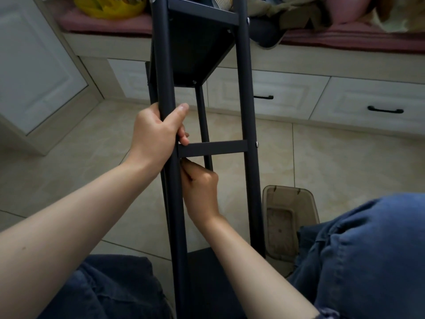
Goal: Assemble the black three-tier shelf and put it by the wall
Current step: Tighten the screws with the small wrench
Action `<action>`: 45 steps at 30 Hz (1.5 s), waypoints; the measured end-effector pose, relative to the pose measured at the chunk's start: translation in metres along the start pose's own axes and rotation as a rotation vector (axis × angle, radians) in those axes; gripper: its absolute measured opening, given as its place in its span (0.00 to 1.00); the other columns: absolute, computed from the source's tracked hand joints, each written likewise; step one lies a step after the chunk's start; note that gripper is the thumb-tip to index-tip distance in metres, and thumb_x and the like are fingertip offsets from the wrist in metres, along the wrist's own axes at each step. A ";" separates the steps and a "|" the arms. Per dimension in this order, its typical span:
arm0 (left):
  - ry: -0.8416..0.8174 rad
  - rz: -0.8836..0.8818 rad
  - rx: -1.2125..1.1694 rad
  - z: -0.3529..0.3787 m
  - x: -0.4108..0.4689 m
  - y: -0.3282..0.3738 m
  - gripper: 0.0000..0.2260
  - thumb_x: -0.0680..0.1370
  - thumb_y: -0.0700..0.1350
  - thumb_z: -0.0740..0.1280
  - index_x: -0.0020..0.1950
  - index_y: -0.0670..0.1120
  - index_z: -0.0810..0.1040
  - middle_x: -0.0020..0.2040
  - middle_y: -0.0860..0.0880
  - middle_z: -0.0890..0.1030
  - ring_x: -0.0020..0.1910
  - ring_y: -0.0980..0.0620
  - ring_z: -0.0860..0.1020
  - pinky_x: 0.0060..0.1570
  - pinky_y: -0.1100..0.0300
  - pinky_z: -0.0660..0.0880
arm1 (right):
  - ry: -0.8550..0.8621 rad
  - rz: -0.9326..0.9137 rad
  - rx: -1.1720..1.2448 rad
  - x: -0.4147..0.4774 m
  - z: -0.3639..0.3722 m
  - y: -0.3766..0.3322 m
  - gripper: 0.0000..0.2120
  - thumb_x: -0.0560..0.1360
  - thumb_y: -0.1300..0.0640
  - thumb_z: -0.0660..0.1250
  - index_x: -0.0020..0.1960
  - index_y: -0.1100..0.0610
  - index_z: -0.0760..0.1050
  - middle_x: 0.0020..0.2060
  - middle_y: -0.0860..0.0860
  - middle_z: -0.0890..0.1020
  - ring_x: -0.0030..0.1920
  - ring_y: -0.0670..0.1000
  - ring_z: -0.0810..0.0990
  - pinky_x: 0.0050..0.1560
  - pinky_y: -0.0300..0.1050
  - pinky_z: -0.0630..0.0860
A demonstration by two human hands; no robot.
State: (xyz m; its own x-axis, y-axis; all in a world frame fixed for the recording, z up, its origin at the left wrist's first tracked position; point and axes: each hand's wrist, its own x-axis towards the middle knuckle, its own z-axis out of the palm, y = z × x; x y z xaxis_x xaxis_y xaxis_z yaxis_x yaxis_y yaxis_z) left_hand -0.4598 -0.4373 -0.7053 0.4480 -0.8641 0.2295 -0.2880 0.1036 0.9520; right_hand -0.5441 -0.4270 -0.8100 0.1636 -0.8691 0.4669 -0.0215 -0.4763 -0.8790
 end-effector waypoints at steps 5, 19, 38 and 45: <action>-0.003 0.000 -0.005 0.001 0.003 -0.001 0.09 0.82 0.47 0.67 0.45 0.46 0.75 0.25 0.54 0.77 0.25 0.57 0.78 0.36 0.68 0.76 | -0.020 0.132 0.100 0.001 0.005 0.002 0.14 0.78 0.68 0.66 0.34 0.65 0.75 0.26 0.50 0.71 0.29 0.41 0.69 0.34 0.29 0.64; 0.014 0.015 -0.021 0.003 0.002 0.004 0.09 0.82 0.48 0.68 0.44 0.45 0.75 0.25 0.53 0.77 0.25 0.56 0.78 0.36 0.63 0.80 | -0.188 -0.040 -0.157 -0.008 -0.058 -0.010 0.08 0.79 0.66 0.65 0.43 0.65 0.79 0.27 0.54 0.79 0.26 0.49 0.76 0.30 0.47 0.73; 0.066 0.169 0.043 0.004 0.006 0.004 0.10 0.82 0.48 0.66 0.47 0.43 0.77 0.27 0.51 0.77 0.28 0.54 0.78 0.41 0.66 0.78 | 0.303 0.424 -0.394 -0.003 -0.171 0.087 0.13 0.82 0.57 0.61 0.42 0.56 0.79 0.29 0.53 0.79 0.30 0.52 0.76 0.32 0.44 0.69; 0.049 0.164 0.062 0.012 0.001 0.008 0.08 0.82 0.48 0.66 0.45 0.46 0.75 0.27 0.52 0.77 0.27 0.54 0.78 0.38 0.66 0.78 | -0.045 0.941 -0.716 -0.055 -0.198 0.157 0.16 0.82 0.57 0.62 0.37 0.61 0.77 0.35 0.58 0.79 0.36 0.55 0.77 0.33 0.44 0.68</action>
State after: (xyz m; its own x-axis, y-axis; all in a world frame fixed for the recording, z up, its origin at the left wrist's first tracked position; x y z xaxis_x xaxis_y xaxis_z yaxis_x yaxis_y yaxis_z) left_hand -0.4718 -0.4432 -0.7002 0.4313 -0.8129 0.3913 -0.4113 0.2089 0.8872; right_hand -0.7521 -0.4803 -0.9550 -0.1771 -0.9193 -0.3515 -0.6974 0.3692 -0.6143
